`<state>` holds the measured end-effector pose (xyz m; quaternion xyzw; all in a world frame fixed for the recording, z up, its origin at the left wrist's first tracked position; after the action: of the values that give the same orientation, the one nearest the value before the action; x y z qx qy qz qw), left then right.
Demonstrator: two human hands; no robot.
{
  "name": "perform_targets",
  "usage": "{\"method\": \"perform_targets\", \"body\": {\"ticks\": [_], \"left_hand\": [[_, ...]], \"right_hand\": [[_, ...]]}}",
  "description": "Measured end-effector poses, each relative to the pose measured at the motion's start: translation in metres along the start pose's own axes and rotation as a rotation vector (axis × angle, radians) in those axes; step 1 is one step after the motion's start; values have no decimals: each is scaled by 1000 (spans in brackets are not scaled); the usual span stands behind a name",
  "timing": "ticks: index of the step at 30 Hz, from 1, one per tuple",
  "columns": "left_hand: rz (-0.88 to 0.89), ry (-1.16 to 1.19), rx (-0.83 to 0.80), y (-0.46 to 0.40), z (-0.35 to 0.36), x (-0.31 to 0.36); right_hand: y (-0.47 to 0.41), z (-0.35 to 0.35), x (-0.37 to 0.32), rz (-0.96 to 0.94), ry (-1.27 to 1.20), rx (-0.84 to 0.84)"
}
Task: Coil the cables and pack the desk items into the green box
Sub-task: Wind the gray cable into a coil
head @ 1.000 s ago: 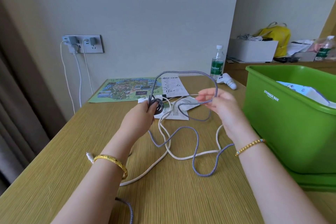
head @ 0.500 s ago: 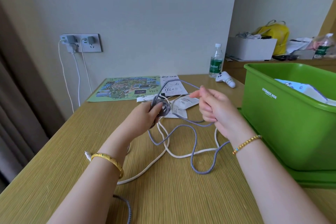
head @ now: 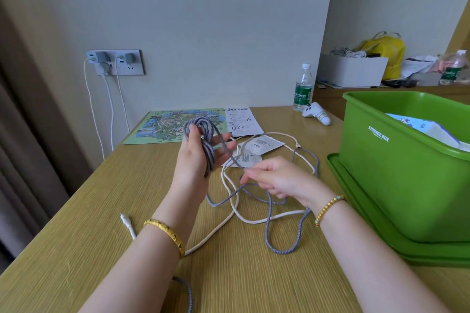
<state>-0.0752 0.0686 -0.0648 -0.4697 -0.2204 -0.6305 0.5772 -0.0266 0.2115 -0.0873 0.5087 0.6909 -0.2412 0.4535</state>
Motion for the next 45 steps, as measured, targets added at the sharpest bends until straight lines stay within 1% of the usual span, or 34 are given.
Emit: {"method": "perform_targets", "body": {"ticks": [3,8,10,12,17,19,23,25,28,30,32,34,36,37,38,41,45], "left_hand": [[-16,-14,8,0,2,-2],[-56,-143,-36,0,6,-1],[-45,-157,7,0,-1,4],[-29,-159,86,-2,-13,12],[58,-146,270,0,-42,32],[75,-170,298,1,-46,36],[89,-333,345,2,-52,40],[81,-434,328,2,-50,41],[42,-631,237,-1,-38,38],[-11,-721,112,-2,-25,30],[-100,-758,-64,0,-8,16],[-168,-806,-277,5,10,3],[-189,-829,-512,14,33,-9],[-200,-830,-606,19,42,-15],[-225,-839,-661,23,48,-20],[-273,-902,-683,27,51,-30],[-243,-890,-667,30,55,-24]], "right_hand": [[-1,7,-1,19,51,-44],[-3,11,-2,25,63,-33],[-2,9,-3,14,86,-15],[0,0,-5,-9,83,67],[8,-31,-9,-153,-93,320],[12,-39,-9,-226,-209,363],[14,-42,-11,-408,-644,238],[17,-43,-14,-458,-731,148],[19,-37,-23,-529,-733,-39],[20,-35,-26,-568,-750,-110],[18,-36,-27,-587,-770,-126],[17,-37,-26,-584,-769,-107],[15,-35,-23,-564,-775,-94],[14,-34,-22,-554,-776,-97],[13,-31,-22,-546,-773,-104],[12,-26,-23,-537,-765,-123],[11,-26,-22,-541,-786,-94]]}}
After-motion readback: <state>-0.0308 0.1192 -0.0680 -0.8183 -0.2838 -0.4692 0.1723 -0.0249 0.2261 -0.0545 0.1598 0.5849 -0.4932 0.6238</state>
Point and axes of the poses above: each hand's wrist, its own y-axis away from the middle knuckle, its own z-axis out of the palm, x = y × z, the point moved 8 cm from there along -y, towards the middle knuckle, and after that the axes turned 12 degrees about -x, right-handed, at the moved point
